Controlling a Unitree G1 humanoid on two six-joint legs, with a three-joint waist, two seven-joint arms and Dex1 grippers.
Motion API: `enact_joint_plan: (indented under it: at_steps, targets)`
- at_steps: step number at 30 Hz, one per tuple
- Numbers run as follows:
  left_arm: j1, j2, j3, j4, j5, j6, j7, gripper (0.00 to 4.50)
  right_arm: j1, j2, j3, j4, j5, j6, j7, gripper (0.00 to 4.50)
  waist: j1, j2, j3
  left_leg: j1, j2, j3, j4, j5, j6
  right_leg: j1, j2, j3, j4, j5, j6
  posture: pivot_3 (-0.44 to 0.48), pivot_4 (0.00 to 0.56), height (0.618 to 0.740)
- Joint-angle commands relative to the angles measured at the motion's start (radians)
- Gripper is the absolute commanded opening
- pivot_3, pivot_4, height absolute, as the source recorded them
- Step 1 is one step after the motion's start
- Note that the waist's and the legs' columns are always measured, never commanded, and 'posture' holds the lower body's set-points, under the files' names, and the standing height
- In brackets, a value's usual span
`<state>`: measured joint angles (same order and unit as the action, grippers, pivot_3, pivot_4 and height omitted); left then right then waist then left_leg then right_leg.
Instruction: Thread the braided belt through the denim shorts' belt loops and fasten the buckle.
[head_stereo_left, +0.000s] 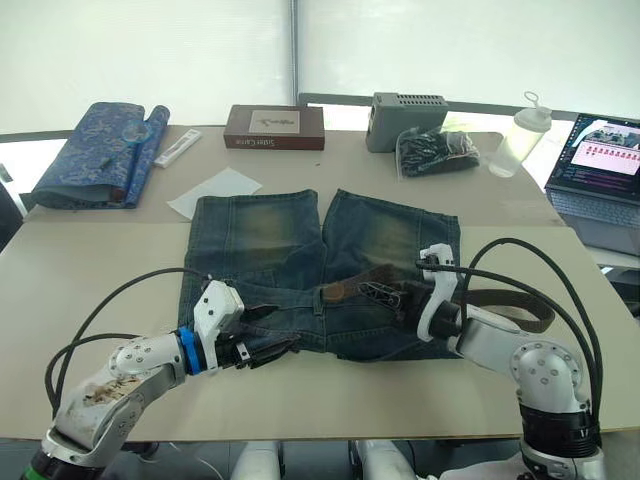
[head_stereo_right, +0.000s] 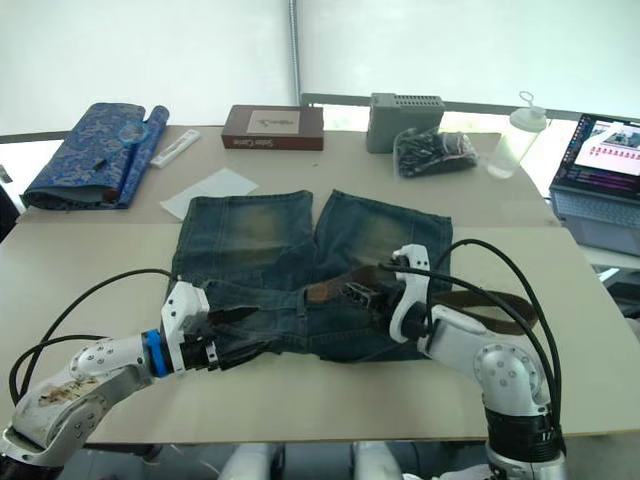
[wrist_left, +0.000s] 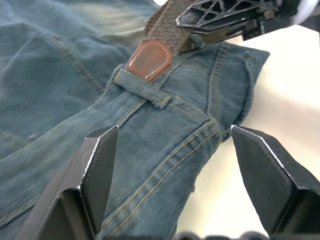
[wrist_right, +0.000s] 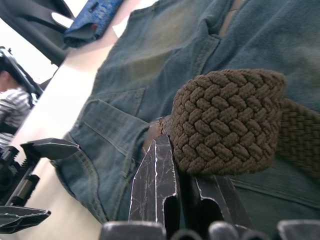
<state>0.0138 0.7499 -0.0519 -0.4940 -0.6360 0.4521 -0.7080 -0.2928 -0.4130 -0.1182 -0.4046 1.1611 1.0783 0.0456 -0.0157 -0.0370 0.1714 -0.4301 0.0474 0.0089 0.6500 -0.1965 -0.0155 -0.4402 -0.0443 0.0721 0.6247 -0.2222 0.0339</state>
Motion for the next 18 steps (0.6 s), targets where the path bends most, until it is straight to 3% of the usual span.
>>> enact_joint_plan:
  at_steps: [1, 7, 12, 18]
  targets:
    - [0.011, -0.015, 0.002, -0.011, 0.038, -0.035, -0.028, 3.78, 0.007, -0.016, 0.008, -0.041, -0.01, 0.004, 0.016, 0.0, -0.001, 0.0, 0.0, 0.0, 0.0, 0.0, 0.0, 0.0, 0.0, 0.0, 0.0, 0.0, 0.0, 0.0, 0.001, 0.0, 0.15, 0.718]
    - [0.017, -0.039, 0.001, 0.021, 0.086, -0.056, -0.064, 3.78, -0.008, 0.007, 0.051, -0.03, -0.004, 0.015, 0.026, 0.0, -0.005, 0.0, 0.0, 0.001, 0.001, 0.0, 0.0, 0.0, 0.0, 0.0, 0.001, 0.0, 0.002, 0.002, 0.003, 0.0, 0.15, 0.718]
    - [0.014, -0.061, -0.004, 0.041, 0.104, -0.051, -0.085, 3.78, -0.031, 0.077, 0.148, 0.065, -0.132, -0.034, 0.06, 0.0, -0.014, 0.0, 0.0, 0.003, 0.001, 0.0, 0.0, 0.0, 0.001, 0.001, 0.001, 0.0, 0.003, 0.002, 0.003, 0.0, 0.15, 0.718]
    - [0.014, -0.098, 0.04, 0.065, 0.054, 0.017, -0.066, 3.78, -0.06, 0.168, 0.14, 0.127, -0.187, -0.052, 0.062, 0.0, -0.031, 0.0, 0.0, 0.004, 0.001, 0.0, 0.0, 0.0, 0.001, 0.001, 0.002, 0.0, 0.005, 0.004, 0.006, 0.0, 0.15, 0.718]
